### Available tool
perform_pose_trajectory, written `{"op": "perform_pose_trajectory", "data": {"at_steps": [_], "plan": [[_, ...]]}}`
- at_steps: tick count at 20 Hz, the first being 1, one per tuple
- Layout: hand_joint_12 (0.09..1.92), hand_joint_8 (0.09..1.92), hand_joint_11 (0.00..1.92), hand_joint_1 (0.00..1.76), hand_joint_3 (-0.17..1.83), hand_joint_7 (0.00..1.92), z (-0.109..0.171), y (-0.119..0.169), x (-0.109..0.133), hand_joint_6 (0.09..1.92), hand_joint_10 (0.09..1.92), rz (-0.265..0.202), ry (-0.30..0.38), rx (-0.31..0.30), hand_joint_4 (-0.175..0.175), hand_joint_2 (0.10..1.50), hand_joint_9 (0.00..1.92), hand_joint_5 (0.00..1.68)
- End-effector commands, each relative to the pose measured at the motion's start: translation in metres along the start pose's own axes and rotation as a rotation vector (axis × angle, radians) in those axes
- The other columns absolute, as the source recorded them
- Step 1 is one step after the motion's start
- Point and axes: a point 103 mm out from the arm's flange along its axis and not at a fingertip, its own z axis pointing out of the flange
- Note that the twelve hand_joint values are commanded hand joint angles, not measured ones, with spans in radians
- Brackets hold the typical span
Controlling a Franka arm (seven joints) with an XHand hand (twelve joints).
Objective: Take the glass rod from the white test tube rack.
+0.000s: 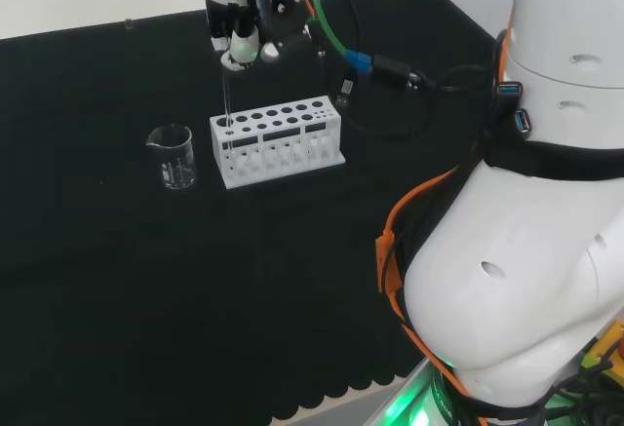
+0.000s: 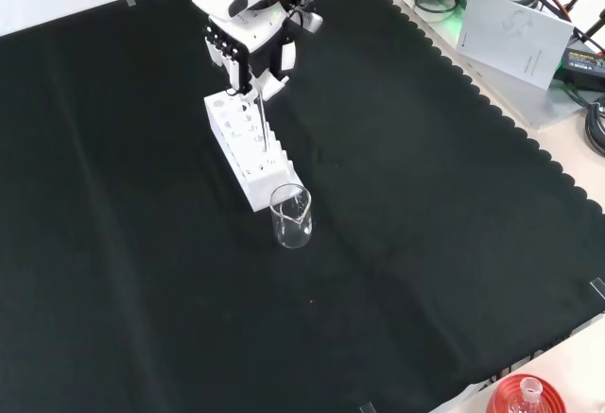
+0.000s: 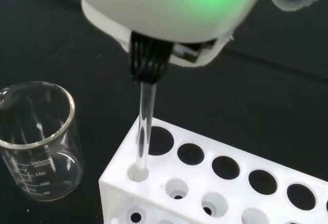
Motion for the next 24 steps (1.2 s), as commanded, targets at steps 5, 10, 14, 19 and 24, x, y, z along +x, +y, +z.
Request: {"op": "perform_pose_trajectory", "data": {"at_steps": [5, 10, 14, 19, 24], "plan": [[0.61, 0.26, 1.55, 1.35, 0.93, 1.63, -0.026, -0.015, 0.010, 0.55, 0.24, -0.001, -0.041, -0.003, -0.175, 0.45, 1.72, 1.34], [0.61, 0.26, 1.55, 1.35, 0.93, 1.63, -0.040, -0.026, 0.012, 0.54, 0.23, 0.021, -0.068, -0.005, -0.175, 0.44, 1.72, 1.35], [0.61, 0.26, 1.55, 1.35, 0.93, 1.63, -0.053, -0.039, 0.014, 0.54, 0.23, 0.035, -0.087, -0.017, -0.175, 0.44, 1.72, 1.35], [0.61, 0.26, 1.55, 1.35, 0.94, 1.63, -0.070, -0.050, 0.022, 0.54, 0.23, 0.030, -0.106, -0.006, -0.175, 0.44, 1.73, 1.35], [0.60, 0.26, 1.56, 1.35, 0.94, 1.63, -0.085, -0.062, 0.029, 0.54, 0.23, 0.046, -0.111, -0.048, -0.175, 0.44, 1.73, 1.35]]}}
